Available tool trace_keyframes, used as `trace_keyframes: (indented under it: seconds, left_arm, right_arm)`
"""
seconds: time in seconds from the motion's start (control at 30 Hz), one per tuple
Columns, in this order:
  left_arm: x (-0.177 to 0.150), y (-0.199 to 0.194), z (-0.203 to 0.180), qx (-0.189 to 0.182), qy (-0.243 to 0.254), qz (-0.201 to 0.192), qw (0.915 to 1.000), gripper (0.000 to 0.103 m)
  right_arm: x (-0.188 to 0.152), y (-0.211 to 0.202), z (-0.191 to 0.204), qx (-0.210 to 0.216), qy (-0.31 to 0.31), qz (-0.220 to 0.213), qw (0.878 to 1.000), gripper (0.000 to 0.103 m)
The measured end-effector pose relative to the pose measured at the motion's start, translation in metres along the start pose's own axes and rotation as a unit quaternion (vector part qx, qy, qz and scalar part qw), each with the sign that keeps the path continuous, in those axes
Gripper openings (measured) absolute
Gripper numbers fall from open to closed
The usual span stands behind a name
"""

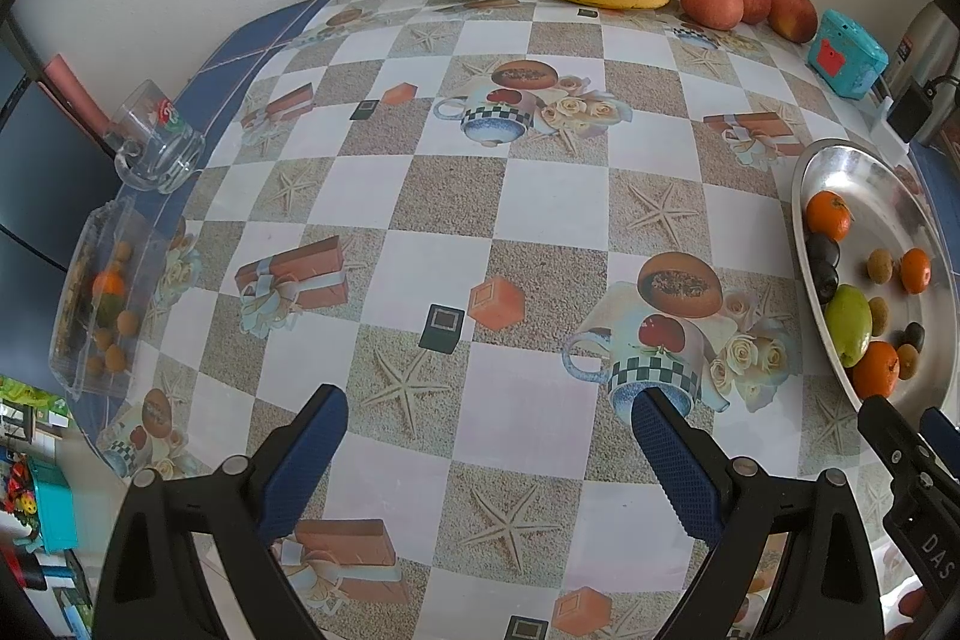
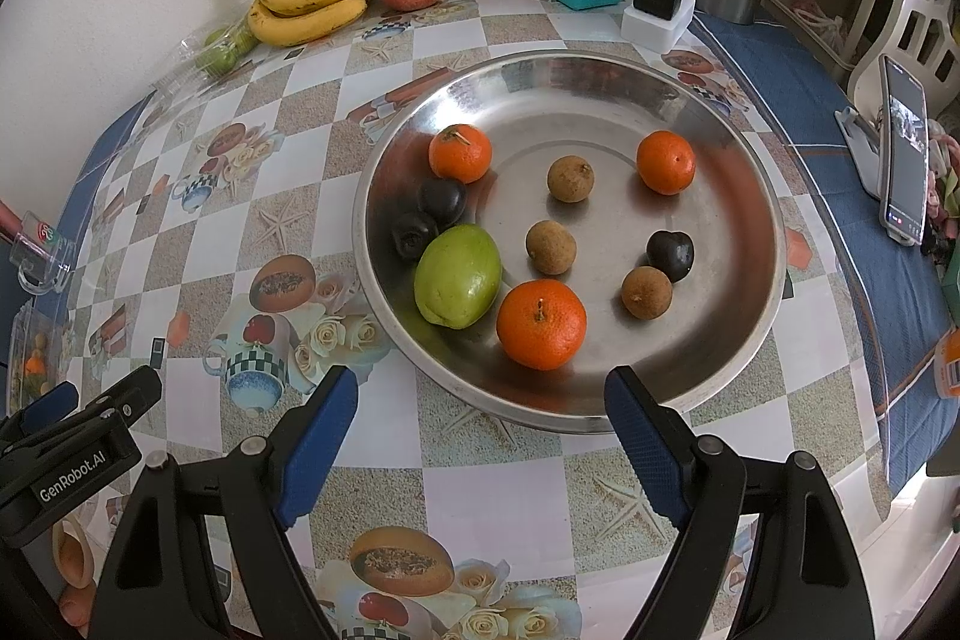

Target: Organize fruits

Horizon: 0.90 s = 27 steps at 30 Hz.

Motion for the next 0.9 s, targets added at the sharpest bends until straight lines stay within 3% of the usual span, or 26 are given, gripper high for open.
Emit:
trace_keyframes:
  seconds: [0.9]
  left_arm:
    - [0.0006, 0.0006, 0.0012, 0.000, 0.001, 0.000, 1.0000, 0.097]
  right_arm:
    - [0.0023, -0.0008, -0.0098, -0.002, 0.025, 0.004, 1.000, 0.085]
Point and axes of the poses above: each gripper's, at about its wrist camera, not at the fingertips, and y roughly the way its jaws point, z to its left, x to its top, the point moved 9 cm from there along y, roughly the way its jaws point, and after that the axes turned 6 degrees about y, right-handed, at the moved point
